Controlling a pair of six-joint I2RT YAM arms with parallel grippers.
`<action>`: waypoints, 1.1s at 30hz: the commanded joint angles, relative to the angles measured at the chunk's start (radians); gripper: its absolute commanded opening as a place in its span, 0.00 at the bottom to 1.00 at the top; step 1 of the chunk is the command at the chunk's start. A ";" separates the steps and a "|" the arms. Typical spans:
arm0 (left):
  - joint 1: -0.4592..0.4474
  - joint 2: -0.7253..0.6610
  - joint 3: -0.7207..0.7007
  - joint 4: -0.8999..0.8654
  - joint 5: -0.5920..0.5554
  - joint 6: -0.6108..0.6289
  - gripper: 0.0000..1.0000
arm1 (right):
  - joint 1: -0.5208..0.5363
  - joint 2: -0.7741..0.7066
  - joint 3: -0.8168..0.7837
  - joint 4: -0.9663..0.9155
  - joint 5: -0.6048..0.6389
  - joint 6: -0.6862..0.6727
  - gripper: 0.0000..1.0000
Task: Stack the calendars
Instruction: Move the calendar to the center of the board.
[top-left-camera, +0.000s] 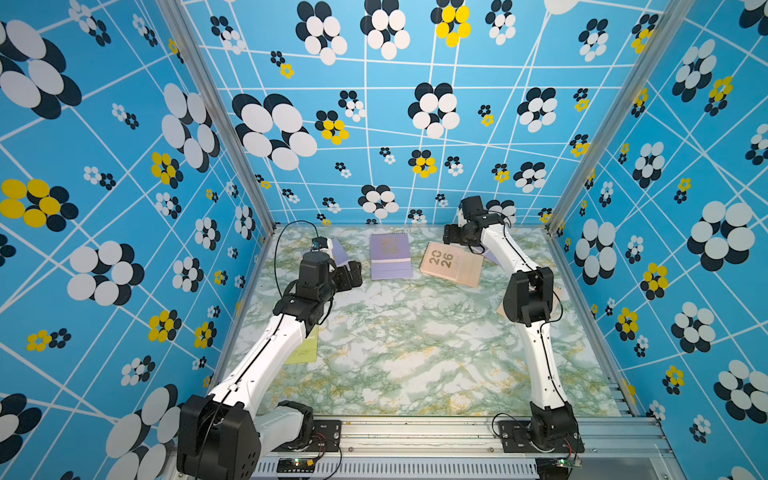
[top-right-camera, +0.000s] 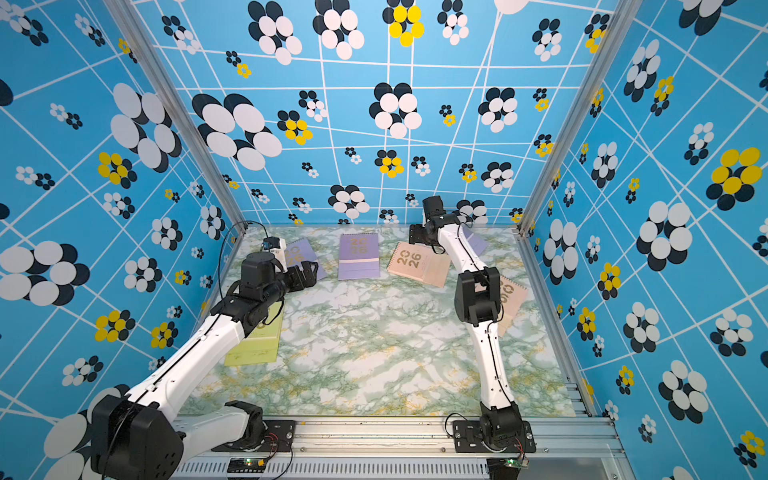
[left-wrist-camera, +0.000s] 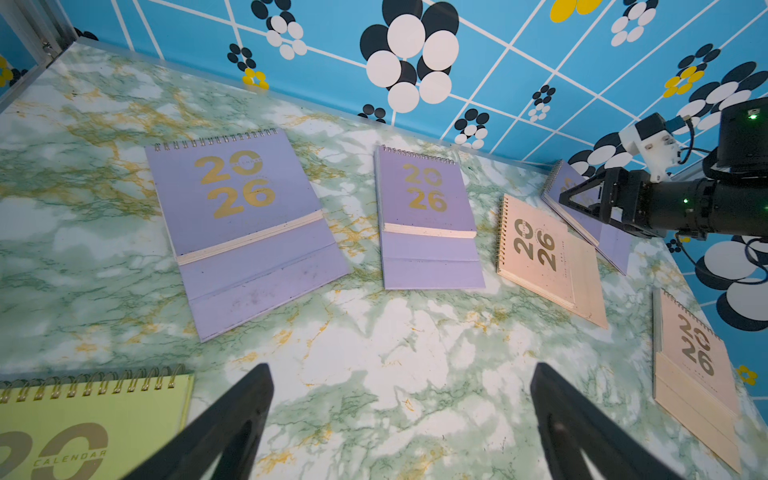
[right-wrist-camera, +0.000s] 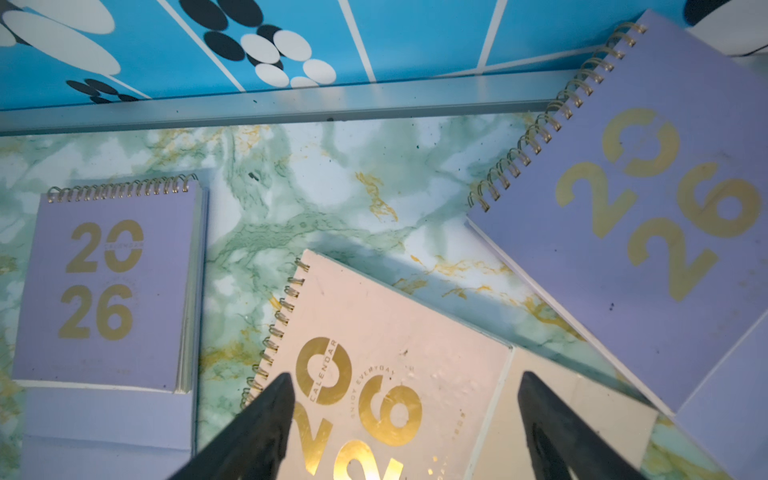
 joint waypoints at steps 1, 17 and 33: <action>-0.018 0.009 0.034 -0.015 -0.021 -0.002 0.98 | -0.003 0.051 0.027 0.009 0.030 0.020 0.86; -0.071 0.036 0.058 -0.008 -0.028 -0.008 0.98 | -0.004 0.184 0.162 0.028 0.047 0.044 0.86; -0.105 0.074 0.093 0.003 -0.013 -0.004 0.98 | -0.004 0.209 0.171 -0.071 0.049 0.046 0.86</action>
